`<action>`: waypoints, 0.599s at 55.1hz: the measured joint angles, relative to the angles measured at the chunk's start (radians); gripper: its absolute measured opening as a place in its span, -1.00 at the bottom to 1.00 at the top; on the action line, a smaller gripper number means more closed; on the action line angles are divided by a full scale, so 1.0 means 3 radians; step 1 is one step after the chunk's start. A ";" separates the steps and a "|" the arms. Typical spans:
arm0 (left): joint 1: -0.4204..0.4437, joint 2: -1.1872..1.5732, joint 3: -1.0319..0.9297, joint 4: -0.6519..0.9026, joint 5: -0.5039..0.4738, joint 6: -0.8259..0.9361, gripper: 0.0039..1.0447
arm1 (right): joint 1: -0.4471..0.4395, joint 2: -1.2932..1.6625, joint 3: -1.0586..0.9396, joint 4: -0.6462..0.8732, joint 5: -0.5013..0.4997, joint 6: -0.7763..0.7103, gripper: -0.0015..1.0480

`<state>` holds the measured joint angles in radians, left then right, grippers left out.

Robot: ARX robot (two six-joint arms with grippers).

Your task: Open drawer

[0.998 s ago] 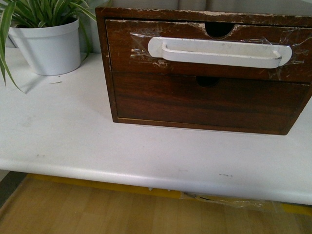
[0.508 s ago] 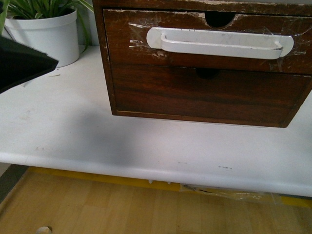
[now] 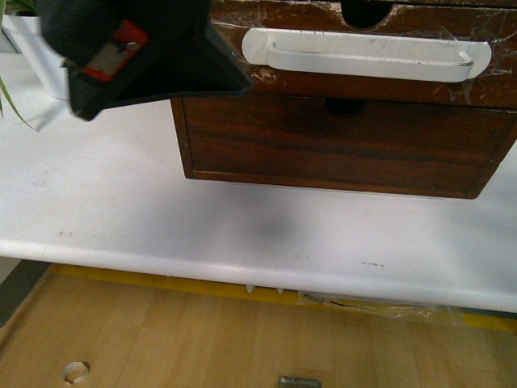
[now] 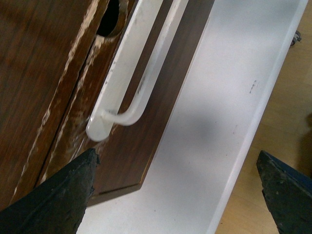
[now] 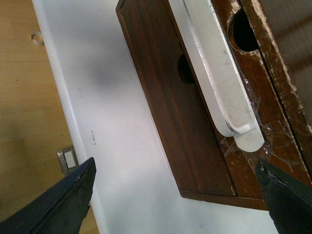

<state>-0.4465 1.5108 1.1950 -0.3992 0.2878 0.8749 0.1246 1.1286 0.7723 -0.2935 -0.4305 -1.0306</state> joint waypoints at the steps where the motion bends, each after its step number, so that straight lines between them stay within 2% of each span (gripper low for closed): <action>1: -0.0022 0.0064 0.0067 -0.0017 0.0006 0.0022 0.89 | -0.0006 0.0023 0.0010 0.0008 0.0000 -0.0009 0.83; 14: -0.0128 0.0492 0.0543 -0.0262 0.0011 0.0179 0.89 | -0.0117 0.0174 0.0111 0.0015 -0.0031 -0.0078 0.83; 33: -0.0155 0.0879 0.0801 -0.0416 0.0004 0.0278 0.89 | -0.0131 0.0384 0.0167 0.0100 -0.0048 -0.0070 0.83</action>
<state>-0.4931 1.7744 1.4353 -0.5240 0.2890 0.9585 0.0853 1.2438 0.8223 -0.2634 -0.4450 -1.0515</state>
